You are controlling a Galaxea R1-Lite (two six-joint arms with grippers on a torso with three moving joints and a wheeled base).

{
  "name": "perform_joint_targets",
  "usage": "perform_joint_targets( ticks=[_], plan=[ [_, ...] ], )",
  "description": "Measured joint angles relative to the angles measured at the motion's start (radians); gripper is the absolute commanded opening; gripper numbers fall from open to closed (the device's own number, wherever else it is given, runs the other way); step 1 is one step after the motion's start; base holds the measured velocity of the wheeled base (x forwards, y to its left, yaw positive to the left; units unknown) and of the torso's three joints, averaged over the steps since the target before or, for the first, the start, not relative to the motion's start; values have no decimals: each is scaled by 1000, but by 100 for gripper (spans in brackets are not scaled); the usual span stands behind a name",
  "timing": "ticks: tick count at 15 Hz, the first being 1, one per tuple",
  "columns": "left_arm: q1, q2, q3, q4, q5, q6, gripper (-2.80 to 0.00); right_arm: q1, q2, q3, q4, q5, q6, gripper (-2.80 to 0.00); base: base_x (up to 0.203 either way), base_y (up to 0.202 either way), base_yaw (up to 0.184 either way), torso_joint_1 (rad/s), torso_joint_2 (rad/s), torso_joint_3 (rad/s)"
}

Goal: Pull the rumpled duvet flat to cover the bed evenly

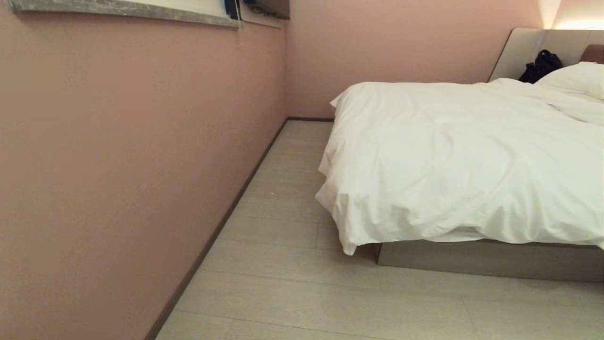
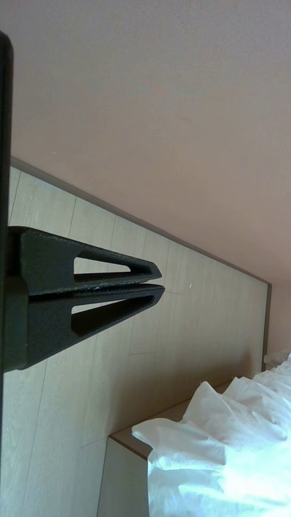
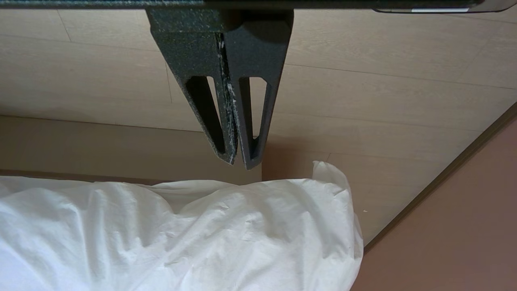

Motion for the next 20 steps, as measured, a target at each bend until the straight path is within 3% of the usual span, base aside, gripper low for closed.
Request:
perform_joint_targets(
  ticks=[20],
  plan=[
    [0, 0, 0, 0, 0, 0, -280, 0, 0, 0, 0, -9, 11, -280, 0, 0, 0, 0, 0, 0]
  ],
)
